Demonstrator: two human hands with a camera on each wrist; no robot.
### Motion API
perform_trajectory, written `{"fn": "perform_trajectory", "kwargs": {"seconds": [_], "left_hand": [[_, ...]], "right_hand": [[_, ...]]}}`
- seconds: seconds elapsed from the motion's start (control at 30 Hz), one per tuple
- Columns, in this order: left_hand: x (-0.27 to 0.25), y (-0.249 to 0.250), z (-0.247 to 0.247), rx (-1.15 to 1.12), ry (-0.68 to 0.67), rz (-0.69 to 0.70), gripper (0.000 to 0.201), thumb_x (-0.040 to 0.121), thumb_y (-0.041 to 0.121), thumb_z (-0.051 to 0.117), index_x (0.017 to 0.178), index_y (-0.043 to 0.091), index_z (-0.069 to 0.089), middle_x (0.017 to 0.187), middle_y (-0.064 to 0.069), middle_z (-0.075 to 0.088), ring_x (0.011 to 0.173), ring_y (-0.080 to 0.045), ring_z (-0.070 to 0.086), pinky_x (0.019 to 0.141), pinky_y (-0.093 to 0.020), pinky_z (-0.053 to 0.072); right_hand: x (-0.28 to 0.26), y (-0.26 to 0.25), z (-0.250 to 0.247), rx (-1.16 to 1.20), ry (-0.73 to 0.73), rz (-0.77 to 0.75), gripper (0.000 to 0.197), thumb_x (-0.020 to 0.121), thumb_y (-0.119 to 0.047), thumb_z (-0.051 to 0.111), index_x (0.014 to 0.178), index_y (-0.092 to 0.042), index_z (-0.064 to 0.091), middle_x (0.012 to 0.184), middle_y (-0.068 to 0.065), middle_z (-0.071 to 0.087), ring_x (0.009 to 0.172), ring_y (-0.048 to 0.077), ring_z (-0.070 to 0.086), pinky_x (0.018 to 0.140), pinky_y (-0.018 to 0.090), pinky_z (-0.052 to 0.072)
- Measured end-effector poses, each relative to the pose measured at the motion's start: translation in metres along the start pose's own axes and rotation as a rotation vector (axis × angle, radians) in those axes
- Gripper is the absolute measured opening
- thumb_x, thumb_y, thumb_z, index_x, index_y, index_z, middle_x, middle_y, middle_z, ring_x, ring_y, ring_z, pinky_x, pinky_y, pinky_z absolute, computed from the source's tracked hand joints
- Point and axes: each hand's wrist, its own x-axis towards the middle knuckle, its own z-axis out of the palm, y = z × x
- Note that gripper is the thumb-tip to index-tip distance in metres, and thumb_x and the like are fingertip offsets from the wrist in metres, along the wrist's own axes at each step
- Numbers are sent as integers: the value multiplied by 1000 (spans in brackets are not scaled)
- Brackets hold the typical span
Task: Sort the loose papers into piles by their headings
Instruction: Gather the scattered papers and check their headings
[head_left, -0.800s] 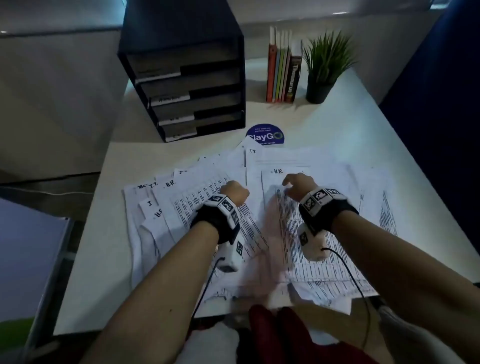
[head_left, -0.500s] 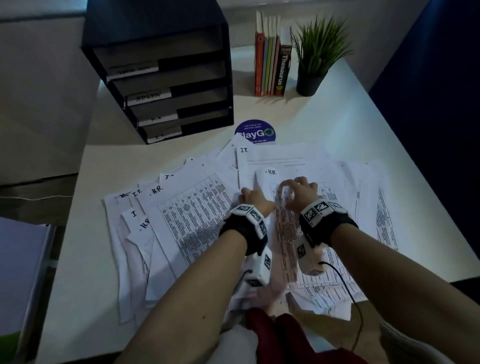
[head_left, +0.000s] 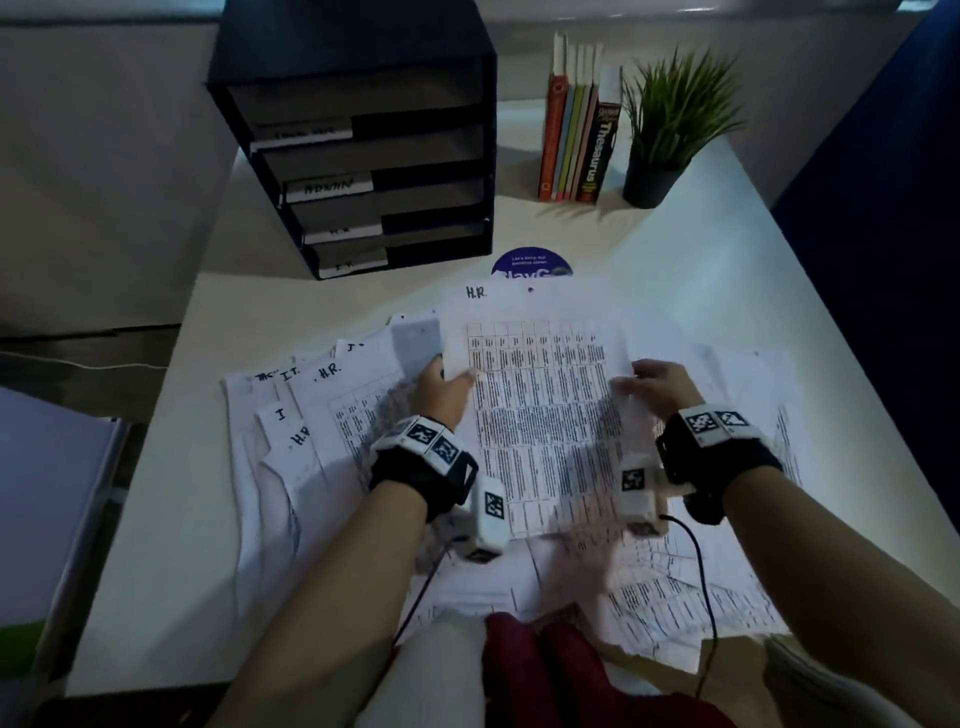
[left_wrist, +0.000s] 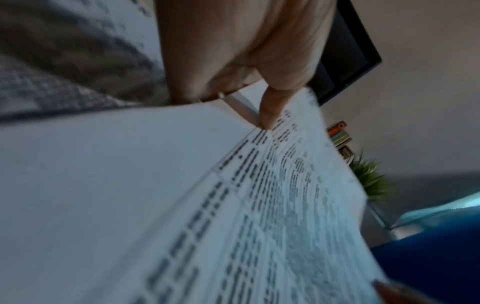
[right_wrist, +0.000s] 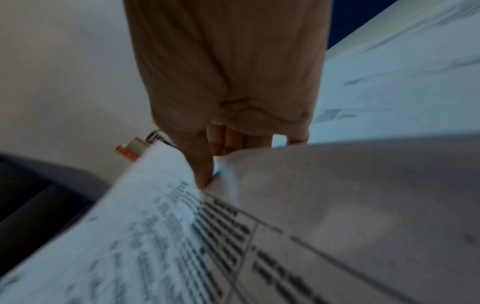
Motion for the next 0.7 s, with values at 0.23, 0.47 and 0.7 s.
{"fn": "perform_trajectory", "kwargs": {"seconds": [0.23, 0.47, 0.7], "left_hand": [[3, -31, -64, 247, 442, -527, 95, 83, 49, 58, 144, -3, 7, 151, -20, 8, 140, -35, 8, 113, -43, 9], [14, -51, -62, 280, 379, -250, 73, 77, 48, 64, 130, 8, 32, 140, -17, 27, 132, -36, 22, 103, -50, 26], [13, -63, -59, 324, 368, -22, 53, 83, 48, 57, 125, 20, 40, 140, -12, 22, 130, -32, 21, 106, -45, 19]], "right_hand": [[-18, -11, 56, -280, 67, -105, 11, 88, -4, 48, 78, -2, 45, 82, 19, 51, 77, 21, 45, 64, 25, 30], [-49, -27, 134, -193, 9, -199, 32, 82, -2, 55, 110, 5, 42, 111, 24, 49, 97, 35, 51, 75, 35, 40], [-61, -36, 117, -89, 65, -245, 30, 82, -5, 63, 111, 1, 58, 104, 19, 64, 96, 27, 59, 67, 23, 35]]}}
